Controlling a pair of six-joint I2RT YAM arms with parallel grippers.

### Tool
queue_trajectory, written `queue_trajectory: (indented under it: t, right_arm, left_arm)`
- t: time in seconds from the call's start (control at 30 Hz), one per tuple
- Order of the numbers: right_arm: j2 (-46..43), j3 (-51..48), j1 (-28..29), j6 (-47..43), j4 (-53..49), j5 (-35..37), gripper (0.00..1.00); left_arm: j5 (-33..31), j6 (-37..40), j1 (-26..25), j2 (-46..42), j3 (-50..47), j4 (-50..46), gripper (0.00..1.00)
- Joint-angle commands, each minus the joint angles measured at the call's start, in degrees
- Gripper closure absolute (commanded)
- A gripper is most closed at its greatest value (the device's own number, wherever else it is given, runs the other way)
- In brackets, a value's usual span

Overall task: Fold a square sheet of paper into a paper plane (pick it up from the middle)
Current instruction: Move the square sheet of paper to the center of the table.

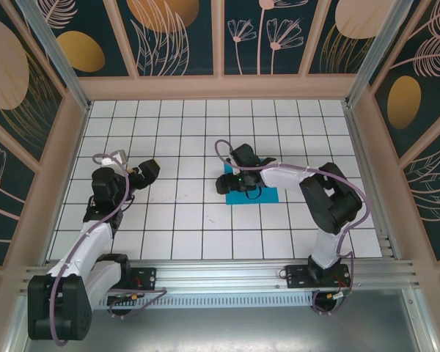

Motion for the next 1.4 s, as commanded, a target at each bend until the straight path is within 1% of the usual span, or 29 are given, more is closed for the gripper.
queue_trajectory:
  t: [0.0,0.07,0.13,0.2,0.23,0.3,0.33,0.37,0.4,0.5,0.53,0.6,0.67,0.73,0.8,0.9,0.97,1.1,1.17,1.27,1.37]
  right_arm:
    - [1.8,2.6,1.7,2.2,-5.2,-3.5,0.19]
    - [1.0,4.4,2.0,2.8,-6.5,-2.3,0.2]
    - [-0.8,5.5,2.0,3.6,-7.1,-1.7,0.22]
    - [-2.8,6.2,1.8,3.2,-7.8,-1.3,0.23]
    - [-4.0,6.2,1.7,3.4,-8.4,0.5,0.23]
    - [-6.0,5.6,0.6,3.5,-9.8,4.1,0.23]
    - [-6.5,5.3,-0.3,4.1,-10.8,6.2,0.24]
    - [-6.7,5.1,-1.4,4.5,-11.7,7.2,0.26]
    - [-6.8,4.6,-2.7,4.8,-12.4,7.6,0.28]
    - [-6.9,2.8,-4.9,5.6,-12.3,8.3,0.28]
    - [-6.5,2.3,-5.3,5.9,-11.7,7.8,0.28]
    - [-5.1,2.2,-5.7,6.3,-11.3,7.3,0.28]
    - [-2.7,3.7,-5.3,5.7,-13.1,8.3,0.28]
    - [-0.8,4.7,-4.3,5.5,-14.8,10.9,0.28]
    - [0.2,4.6,-3.7,5.0,-14.7,9.8,0.29]
    - [1.2,4.2,-3.2,4.7,-14.8,8.3,0.3]
    - [1.3,3.6,-2.5,5.8,-14.9,8.2,0.3]
    - [1.8,1.7,-1.0,7.2,-13.4,5.4,0.3]
    - [2.5,2.7,0.1,7.0,-14.7,6.5,0.31]
    - [3.0,6.4,1.5,6.9,-19.5,10.2,0.31]
    - [2.2,10.4,2.1,7.5,-23.4,16.0,0.31]
  left_arm:
    - [2.3,-2.2,-1.4,-1.3,-1.5,-1.5,0.02]
    - [1.9,-2.2,-2.4,-2.1,-1.8,-1.6,0.01]
    - [-0.2,-3.4,-3.7,-2.8,-2.6,-0.7,0.01]
    - [-1.1,-6.4,-5.5,-2.2,-4.7,4.6,0.01]
    - [-1.0,-7.2,-6.9,-1.1,-4.8,6.3,0.02]
    - [-1.7,-7.4,-9.7,1.6,-3.0,5.3,0.02]
    - [-2.3,-7.8,-11.2,2.8,-2.9,6.2,0.02]
    - [-2.7,-8.1,-12.3,3.7,-3.1,7.4,0.01]
    - [-3.2,-8.2,-13.6,4.5,-2.8,7.7,0.02]
    - [-5.3,-7.3,-16.5,5.9,-0.4,5.0,0.01]
    - [-6.1,-8.1,-17.4,6.1,-1.1,7.0,0.02]
    - [-6.2,-9.5,-18.8,7.9,-1.8,10.4,0.02]
    - [-5.6,-8.7,-20.3,10.3,0.5,8.3,0.01]
    - [-7.1,-8.7,-21.9,10.9,0.8,8.5,0.01]
    - [-7.3,-9.1,-22.0,10.7,-0.7,11.9,0.02]
    - [-8.3,-6.7,-22.0,9.3,1.1,7.3,0.01]
    - [-10.1,-6.8,-22.0,7.1,0.6,6.1,0.01]
    - [-14.9,-8.5,-22.0,3.8,-3.5,8.9,0.02]
    - [-16.2,-9.0,-22.0,3.9,-3.8,9.5,0.02]
    - [-15.7,-8.1,-22.0,4.5,-2.4,8.3,0.01]
    - [-16.4,-7.3,-22.0,4.4,-2.0,7.4,0.02]
